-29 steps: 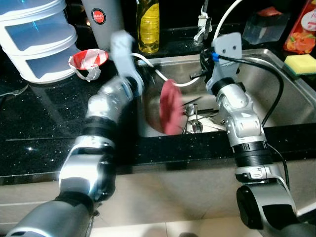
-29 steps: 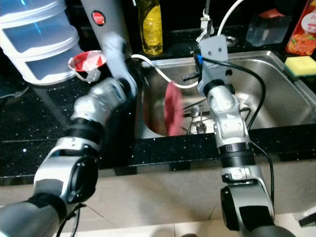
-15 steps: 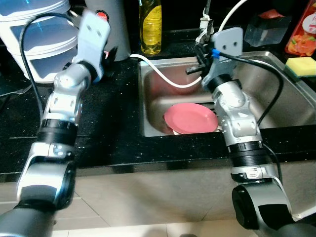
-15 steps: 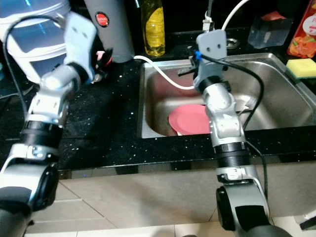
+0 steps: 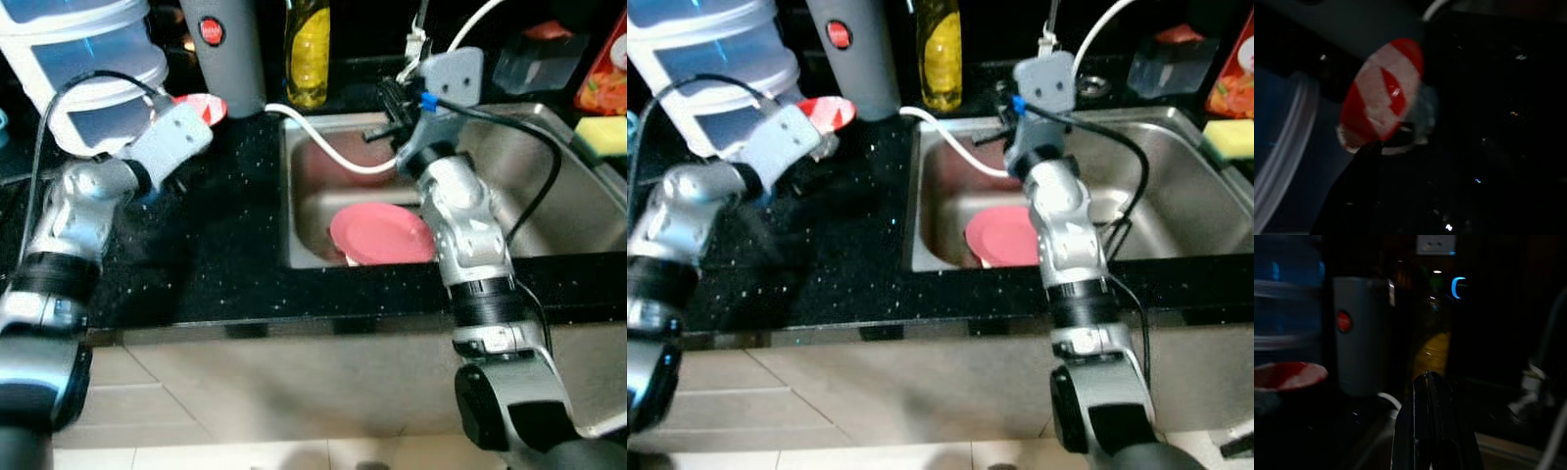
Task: Kitchen organization
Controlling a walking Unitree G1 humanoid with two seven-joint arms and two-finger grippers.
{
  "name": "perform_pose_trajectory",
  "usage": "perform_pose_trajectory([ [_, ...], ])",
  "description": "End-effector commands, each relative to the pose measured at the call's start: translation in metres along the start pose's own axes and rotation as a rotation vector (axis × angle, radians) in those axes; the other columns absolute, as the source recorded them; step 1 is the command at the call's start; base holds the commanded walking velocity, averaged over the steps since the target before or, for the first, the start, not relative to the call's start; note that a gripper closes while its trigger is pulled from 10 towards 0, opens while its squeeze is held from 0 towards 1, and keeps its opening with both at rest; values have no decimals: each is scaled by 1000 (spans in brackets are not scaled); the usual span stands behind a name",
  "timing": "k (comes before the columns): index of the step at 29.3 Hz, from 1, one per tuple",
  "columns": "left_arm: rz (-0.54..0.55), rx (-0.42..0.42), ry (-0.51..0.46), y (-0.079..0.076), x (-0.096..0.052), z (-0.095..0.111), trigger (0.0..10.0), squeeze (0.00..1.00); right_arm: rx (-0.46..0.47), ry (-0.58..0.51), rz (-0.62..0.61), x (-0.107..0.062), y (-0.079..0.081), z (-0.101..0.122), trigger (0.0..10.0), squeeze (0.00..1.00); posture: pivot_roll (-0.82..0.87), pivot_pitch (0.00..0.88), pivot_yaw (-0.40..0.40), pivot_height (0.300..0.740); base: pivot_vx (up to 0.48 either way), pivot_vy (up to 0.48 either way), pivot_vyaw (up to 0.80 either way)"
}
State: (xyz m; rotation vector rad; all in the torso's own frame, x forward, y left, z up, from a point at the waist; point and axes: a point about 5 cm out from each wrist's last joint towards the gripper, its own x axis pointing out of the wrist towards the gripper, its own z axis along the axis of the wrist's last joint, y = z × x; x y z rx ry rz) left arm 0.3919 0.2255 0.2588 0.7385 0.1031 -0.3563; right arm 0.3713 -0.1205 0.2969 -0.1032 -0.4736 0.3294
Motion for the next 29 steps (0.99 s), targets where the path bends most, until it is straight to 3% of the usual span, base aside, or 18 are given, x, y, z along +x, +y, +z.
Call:
perform_pose_trajectory([
  [1,0,-4,24,0,2,-4,10000,0,27,28,42,4,7,-3,10000,0,38,104,39,740,0,0,0],
  [9,-3,25,21,13,3,7,10000,0,23,12,88,12,11,7,10000,0,52,180,25,740,0,0,0],
  [13,-16,100,32,29,4,18,10000,0,37,-73,80,16,9,32,10000,0,35,217,34,740,0,0,0],
  [15,-16,100,32,29,4,18,10000,0,37,-73,80,16,9,32,10000,0,35,217,34,740,0,0,0],
  [19,3,185,28,38,3,34,10000,0,34,-155,54,11,0,53,10000,0,17,222,57,740,0,0,0],
  [21,26,276,39,46,1,43,10000,0,27,-172,30,7,-6,57,10000,0,4,223,73,740,0,0,0],
  [23,0,333,-2,50,-4,59,10000,0,7,-155,8,2,-13,53,10000,0,-18,218,103,740,0,0,0],
  [29,-53,334,-128,55,-14,84,10000,0,-42,-117,32,-7,-14,46,10000,0,-14,209,118,740,0,0,0],
])
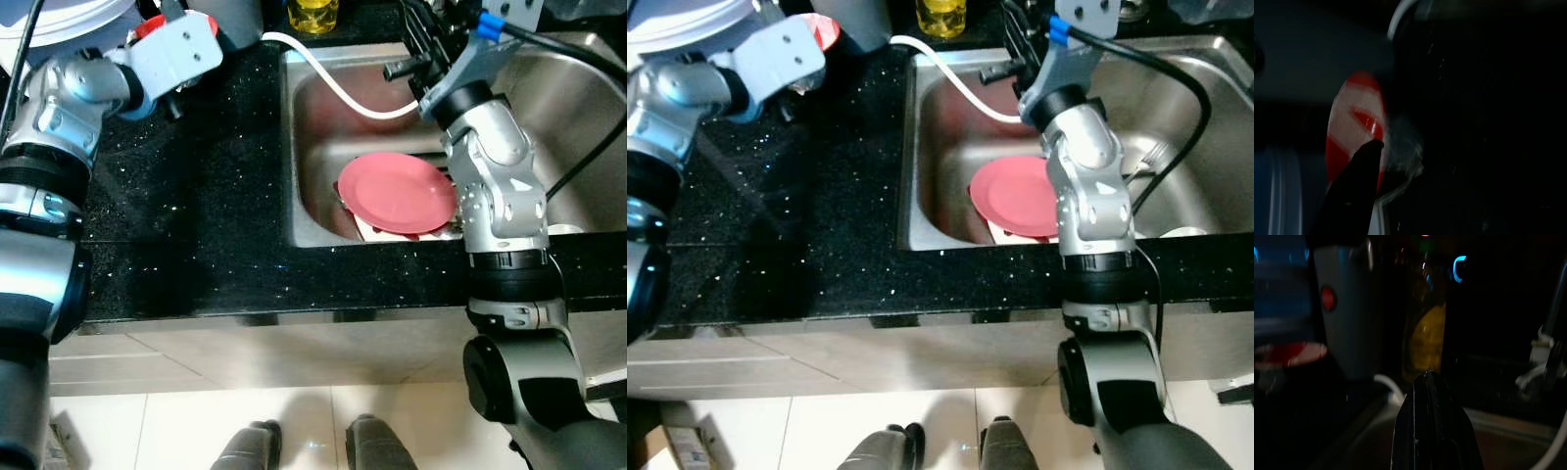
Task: Kitchen organization
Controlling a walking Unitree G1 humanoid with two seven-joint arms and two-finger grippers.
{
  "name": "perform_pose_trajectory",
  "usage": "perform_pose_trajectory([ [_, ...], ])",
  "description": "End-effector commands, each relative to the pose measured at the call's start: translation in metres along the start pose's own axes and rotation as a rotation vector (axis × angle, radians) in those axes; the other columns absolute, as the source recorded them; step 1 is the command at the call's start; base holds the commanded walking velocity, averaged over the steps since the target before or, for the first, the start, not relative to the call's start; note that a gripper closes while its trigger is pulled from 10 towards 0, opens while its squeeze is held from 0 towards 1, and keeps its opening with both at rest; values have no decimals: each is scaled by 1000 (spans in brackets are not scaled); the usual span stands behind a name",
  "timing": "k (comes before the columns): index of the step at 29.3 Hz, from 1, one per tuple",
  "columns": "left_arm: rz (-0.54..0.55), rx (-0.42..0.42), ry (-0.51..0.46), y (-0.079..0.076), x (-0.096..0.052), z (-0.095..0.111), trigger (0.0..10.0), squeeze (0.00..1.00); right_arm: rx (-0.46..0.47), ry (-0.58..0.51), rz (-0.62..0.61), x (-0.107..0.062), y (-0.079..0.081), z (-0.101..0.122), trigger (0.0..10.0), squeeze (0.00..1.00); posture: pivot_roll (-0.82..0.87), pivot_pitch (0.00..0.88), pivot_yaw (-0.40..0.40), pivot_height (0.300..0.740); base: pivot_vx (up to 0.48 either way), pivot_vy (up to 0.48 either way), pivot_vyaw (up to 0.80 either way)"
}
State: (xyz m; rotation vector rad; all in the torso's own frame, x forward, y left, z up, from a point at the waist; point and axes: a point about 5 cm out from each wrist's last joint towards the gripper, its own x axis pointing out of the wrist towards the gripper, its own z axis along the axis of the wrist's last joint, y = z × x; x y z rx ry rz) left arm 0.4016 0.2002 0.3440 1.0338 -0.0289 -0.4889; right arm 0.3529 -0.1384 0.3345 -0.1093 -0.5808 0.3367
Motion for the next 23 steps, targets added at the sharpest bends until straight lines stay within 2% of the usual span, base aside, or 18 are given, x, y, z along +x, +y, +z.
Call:
perform_pose_trajectory([
  [1,36,18,-24,19,-16,2,10000,0,-23,-5,47,-3,5,4,10000,0,-12,209,119,740,0,0,0],
  [4,74,39,15,26,-20,-4,10000,0,-57,6,128,-7,9,3,10000,0,-7,209,122,740,0,0,0],
  [6,102,4,92,29,-22,-19,10000,0,-93,42,255,-8,18,1,10000,0,-15,217,121,740,0,0,0],
  [9,129,-5,137,29,-22,-27,10000,0,-98,53,281,-7,20,1,10000,0,-23,223,118,740,0,0,0],
  [17,153,-58,203,22,-18,-41,10000,0,-50,68,255,-7,18,3,10000,0,-47,246,117,740,0,0,0],
  [23,229,2,255,11,-7,-46,10000,0,-29,61,201,-17,10,12,10000,0,-88,289,137,740,0,0,0],
])
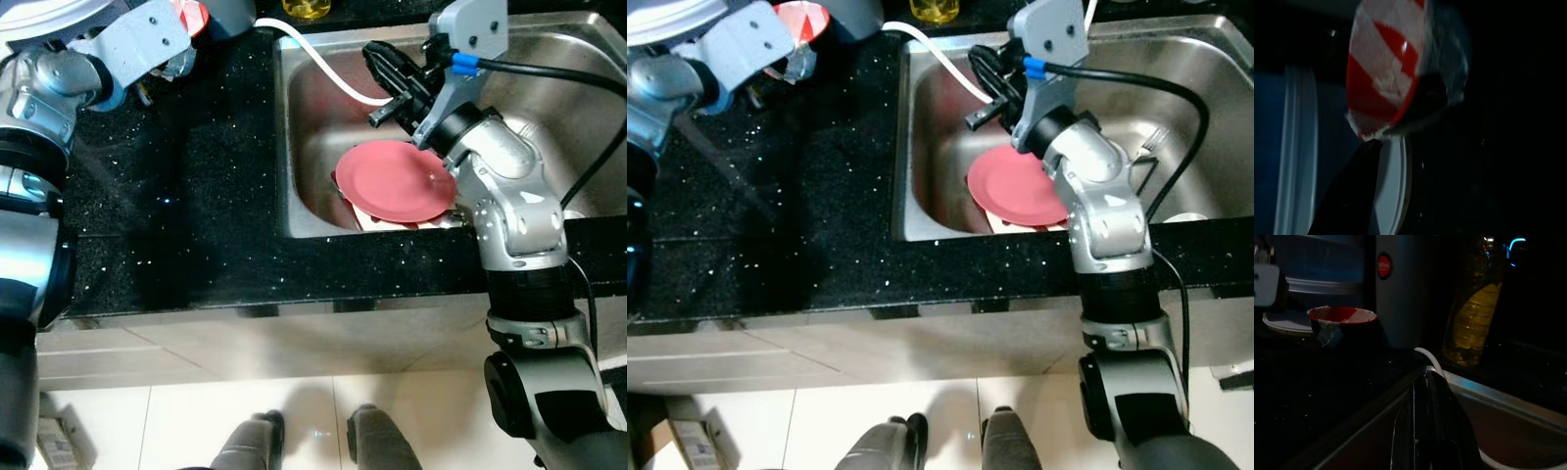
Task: Kitchen organization
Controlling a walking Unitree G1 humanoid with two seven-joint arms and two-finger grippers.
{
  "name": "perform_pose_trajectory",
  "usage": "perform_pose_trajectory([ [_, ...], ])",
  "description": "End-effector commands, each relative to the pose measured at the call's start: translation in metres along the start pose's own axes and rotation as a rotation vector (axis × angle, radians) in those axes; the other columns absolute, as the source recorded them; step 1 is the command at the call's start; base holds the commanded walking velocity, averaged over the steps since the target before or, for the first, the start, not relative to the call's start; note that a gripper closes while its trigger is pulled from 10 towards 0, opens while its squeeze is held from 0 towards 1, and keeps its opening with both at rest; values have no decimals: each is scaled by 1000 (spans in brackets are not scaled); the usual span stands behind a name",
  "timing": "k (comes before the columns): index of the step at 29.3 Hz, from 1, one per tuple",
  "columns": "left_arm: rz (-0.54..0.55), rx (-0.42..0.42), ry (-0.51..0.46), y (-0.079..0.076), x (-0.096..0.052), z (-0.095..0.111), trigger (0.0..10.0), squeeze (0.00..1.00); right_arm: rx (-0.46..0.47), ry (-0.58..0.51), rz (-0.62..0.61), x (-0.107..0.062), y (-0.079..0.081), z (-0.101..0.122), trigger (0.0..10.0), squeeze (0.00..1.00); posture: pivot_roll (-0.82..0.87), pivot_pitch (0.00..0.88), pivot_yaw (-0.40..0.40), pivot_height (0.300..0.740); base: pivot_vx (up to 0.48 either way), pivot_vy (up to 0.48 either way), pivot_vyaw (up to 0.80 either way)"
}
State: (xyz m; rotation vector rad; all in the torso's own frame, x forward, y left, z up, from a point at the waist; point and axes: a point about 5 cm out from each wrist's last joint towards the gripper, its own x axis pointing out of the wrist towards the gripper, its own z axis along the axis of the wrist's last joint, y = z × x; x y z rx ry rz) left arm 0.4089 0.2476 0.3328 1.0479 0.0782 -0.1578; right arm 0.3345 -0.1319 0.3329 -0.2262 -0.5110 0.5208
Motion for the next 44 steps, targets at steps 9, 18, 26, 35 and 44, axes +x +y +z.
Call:
perform_pose_trajectory([
  [9,-18,87,15,-13,7,3,10000,0,18,6,-60,-19,-2,5,10000,0,-134,310,178,740,0,0,0],
  [18,93,274,-31,14,0,28,10000,0,-17,2,-153,-38,-10,14,10000,0,-203,287,244,740,0,0,0],
  [26,172,-77,-361,37,-19,54,10000,0,49,-31,-250,-42,-12,7,10000,0,-148,176,207,740,0,0,0],
  [35,316,-416,-608,2,-56,60,10000,0,175,-96,-291,-14,-6,-4,10000,0,-32,75,124,740,0,0,0],
  [44,299,-460,-566,-18,-58,51,10000,0,211,-112,-286,-4,-1,-8,10000,0,3,33,99,740,0,0,0],
])
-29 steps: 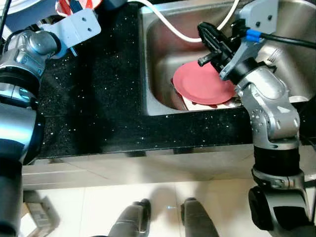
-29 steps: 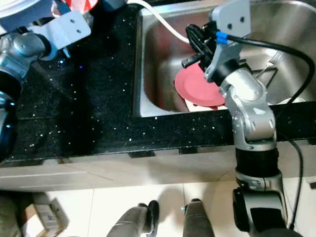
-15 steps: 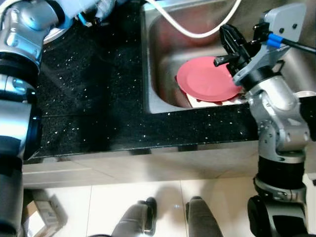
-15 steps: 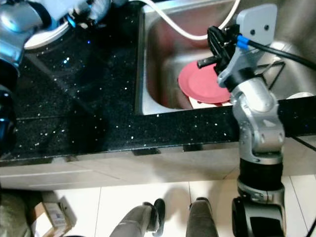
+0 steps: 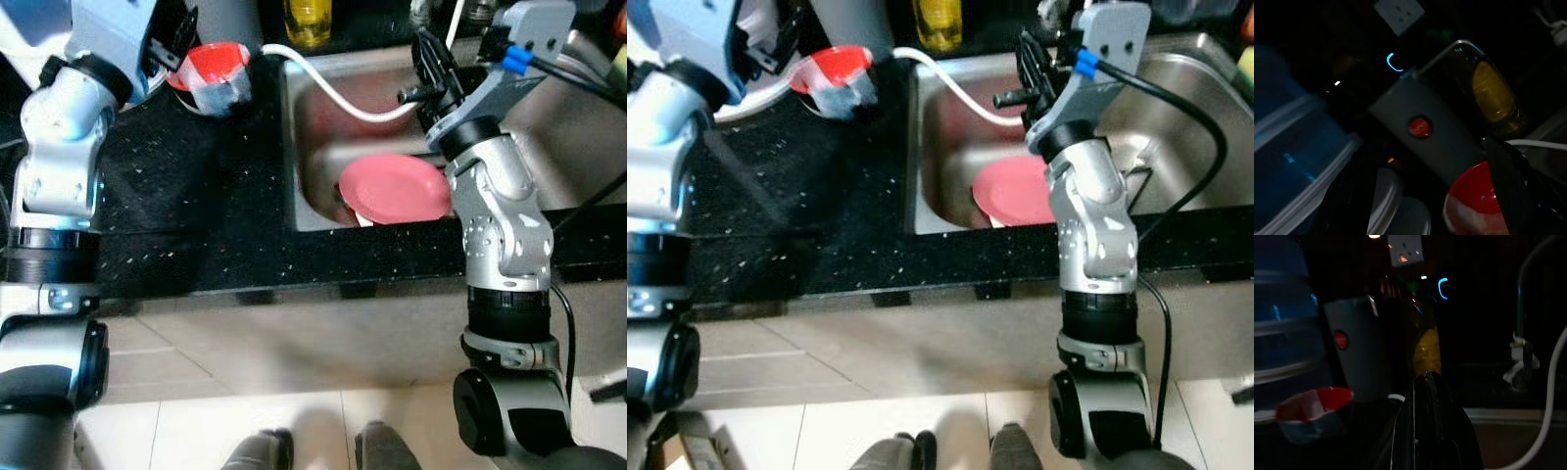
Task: Kitchen organization
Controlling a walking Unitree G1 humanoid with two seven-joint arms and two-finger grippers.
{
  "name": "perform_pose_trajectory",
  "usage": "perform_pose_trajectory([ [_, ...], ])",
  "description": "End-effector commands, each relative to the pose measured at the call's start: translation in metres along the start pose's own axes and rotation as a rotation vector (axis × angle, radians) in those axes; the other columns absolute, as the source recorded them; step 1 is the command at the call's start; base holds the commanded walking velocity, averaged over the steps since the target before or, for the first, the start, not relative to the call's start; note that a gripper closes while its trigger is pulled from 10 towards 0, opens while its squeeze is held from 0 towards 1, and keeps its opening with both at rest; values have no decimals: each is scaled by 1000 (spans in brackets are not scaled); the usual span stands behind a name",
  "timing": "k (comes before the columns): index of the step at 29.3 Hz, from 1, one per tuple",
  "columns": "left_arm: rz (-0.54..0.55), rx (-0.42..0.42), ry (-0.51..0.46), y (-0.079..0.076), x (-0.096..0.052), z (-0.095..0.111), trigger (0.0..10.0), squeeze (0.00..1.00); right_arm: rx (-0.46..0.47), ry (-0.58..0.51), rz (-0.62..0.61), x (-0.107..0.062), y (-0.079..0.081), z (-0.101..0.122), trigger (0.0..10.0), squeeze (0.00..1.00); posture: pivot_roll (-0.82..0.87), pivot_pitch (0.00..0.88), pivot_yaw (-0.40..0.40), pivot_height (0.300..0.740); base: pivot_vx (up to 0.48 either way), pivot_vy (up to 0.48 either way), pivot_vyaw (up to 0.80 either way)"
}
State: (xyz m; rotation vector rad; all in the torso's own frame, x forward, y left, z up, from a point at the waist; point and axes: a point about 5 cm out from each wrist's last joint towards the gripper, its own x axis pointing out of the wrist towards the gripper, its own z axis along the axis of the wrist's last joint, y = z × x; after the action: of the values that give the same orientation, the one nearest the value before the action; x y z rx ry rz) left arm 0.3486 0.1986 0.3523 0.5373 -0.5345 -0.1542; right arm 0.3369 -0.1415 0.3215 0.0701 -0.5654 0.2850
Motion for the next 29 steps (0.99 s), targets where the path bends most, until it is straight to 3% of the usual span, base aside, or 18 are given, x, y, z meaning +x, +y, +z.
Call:
perform_pose_trajectory([
  [1,7,-15,15,-4,-7,-3,10000,0,19,-20,23,3,8,0,10000,0,8,15,94,740,0,0,0],
  [4,-4,15,49,-12,-13,-7,10000,0,24,-20,28,2,8,-3,10000,0,1,2,95,740,0,0,0],
  [5,-22,15,110,-16,-19,-11,10000,0,22,-22,24,2,6,-5,10000,0,-6,0,98,740,0,0,0],
  [16,-182,3,303,-27,-22,-42,10000,0,0,-19,18,1,4,-9,10000,0,-19,0,101,740,0,0,0],
  [19,-233,0,385,-24,-13,-63,10000,0,-8,-18,15,1,3,-9,10000,0,-34,0,107,740,0,0,0],
  [23,-243,-6,433,-19,-5,-75,10000,0,-14,-22,10,0,2,-8,10000,0,-54,0,119,740,0,0,0],
  [24,-253,-99,493,-15,9,-87,10000,0,-32,-33,-10,-2,-2,-4,10000,0,-80,4,135,740,0,0,0],
  [29,-265,-165,509,-18,18,-86,10000,0,-47,-43,-27,-5,-6,0,10000,0,-107,10,158,740,0,0,0],
])
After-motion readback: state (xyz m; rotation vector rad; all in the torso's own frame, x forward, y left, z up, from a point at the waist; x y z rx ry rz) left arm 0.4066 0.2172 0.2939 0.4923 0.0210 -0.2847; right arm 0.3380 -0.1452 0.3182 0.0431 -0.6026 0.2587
